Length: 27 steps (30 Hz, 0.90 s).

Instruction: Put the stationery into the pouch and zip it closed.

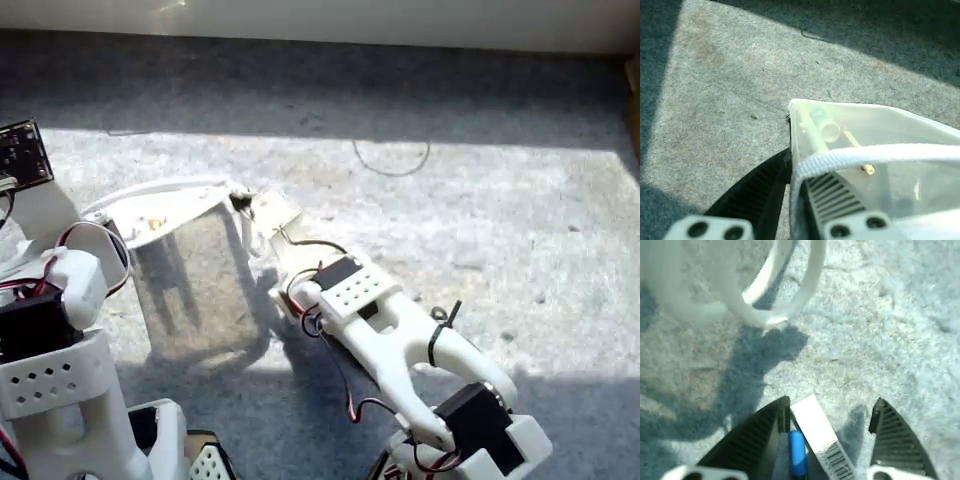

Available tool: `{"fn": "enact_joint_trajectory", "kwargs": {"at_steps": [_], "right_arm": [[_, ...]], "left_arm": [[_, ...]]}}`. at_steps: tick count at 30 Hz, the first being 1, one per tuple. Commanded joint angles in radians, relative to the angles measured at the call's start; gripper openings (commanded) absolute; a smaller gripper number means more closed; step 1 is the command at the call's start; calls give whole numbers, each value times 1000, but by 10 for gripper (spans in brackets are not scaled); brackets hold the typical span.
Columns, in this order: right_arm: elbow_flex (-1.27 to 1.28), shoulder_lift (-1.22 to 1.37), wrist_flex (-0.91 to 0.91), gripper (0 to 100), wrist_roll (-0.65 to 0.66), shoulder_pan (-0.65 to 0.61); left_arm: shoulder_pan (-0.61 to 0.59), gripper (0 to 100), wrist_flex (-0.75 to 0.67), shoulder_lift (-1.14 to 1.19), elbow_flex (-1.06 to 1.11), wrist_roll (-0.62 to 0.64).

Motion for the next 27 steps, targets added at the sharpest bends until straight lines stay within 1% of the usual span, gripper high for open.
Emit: {"fn": "enact_joint_trajectory", "kwargs": {"at_steps": [1,9,14,19,24,27], "right_arm": [[-1,-5,-42,227,5,16],[10,-13,-38,227,5,16],[-1,-21,73,228,5,12],[1,-21,81,228,5,12],[2,-22,81,228,5,10],[4,-22,81,228,5,10]], "left_arm": [[2,8,-29,-30,-22,-5],[1,8,-29,-30,-22,-5],[-2,8,-32,-30,-22,-2],[-7,8,-32,-31,-28,-2],[-87,8,-54,-31,-28,2],[-108,8,-68,-31,-24,5]]}}
